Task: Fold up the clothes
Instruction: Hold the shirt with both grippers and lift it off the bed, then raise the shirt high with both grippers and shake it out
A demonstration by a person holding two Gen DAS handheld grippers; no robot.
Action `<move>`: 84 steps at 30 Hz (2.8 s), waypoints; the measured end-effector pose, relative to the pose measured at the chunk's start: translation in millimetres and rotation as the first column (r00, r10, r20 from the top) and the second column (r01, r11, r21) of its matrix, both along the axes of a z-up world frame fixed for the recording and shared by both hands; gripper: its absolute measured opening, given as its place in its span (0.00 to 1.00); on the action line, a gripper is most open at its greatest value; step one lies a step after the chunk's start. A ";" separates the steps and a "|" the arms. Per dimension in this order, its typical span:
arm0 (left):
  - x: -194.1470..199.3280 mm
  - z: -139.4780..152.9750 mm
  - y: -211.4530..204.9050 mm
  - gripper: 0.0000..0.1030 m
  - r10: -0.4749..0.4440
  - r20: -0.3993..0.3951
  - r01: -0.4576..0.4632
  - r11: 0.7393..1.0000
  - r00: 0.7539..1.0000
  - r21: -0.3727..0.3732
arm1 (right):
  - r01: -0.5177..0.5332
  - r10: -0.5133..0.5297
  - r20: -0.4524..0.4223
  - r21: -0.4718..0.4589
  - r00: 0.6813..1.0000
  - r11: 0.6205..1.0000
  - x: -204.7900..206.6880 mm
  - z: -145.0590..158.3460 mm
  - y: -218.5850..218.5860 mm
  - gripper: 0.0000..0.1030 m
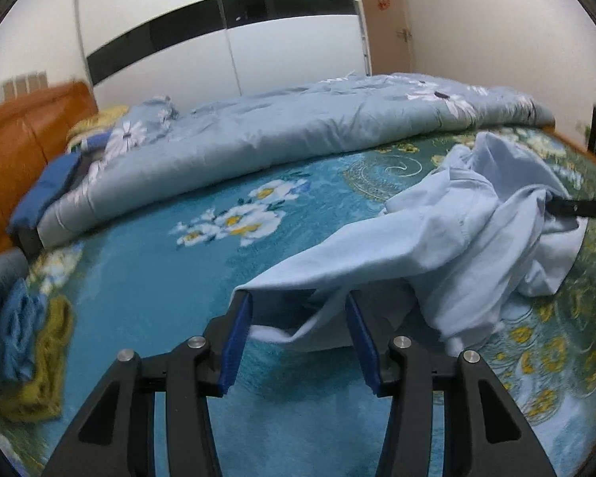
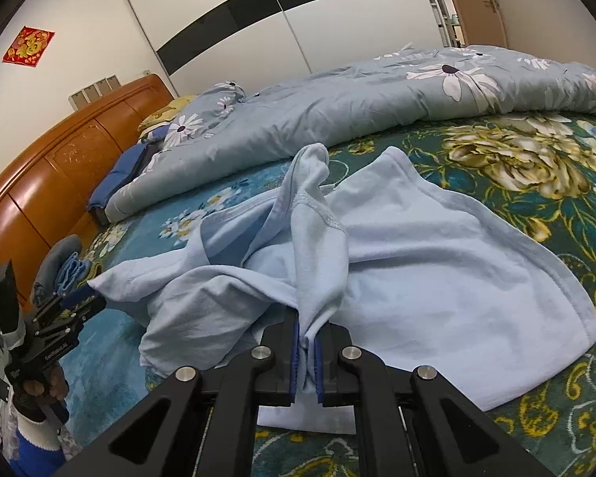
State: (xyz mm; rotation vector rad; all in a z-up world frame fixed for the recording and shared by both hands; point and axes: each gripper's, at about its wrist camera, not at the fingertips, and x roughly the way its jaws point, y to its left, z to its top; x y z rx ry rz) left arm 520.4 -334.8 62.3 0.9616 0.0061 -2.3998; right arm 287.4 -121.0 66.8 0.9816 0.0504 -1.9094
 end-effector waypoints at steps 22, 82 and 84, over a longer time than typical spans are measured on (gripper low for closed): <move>-69.1 -9.4 46.1 0.17 -0.188 0.160 0.217 0.957 0.969 -0.193 | 0.007 -0.007 0.064 -0.007 0.998 1.000 -13.8 -12.4 1.5 0.06; -96.5 -14.6 -129.4 0.08 0.210 0.023 -0.210 0.956 0.977 0.204 | 0.229 -0.163 -0.269 0.235 0.949 0.945 -123.7 41.5 -46.6 0.05; -105.5 -23.5 -139.9 0.08 0.226 0.024 -0.226 0.949 0.974 0.222 | 0.237 -0.182 -0.227 0.241 0.957 0.941 -138.2 25.9 -54.5 0.05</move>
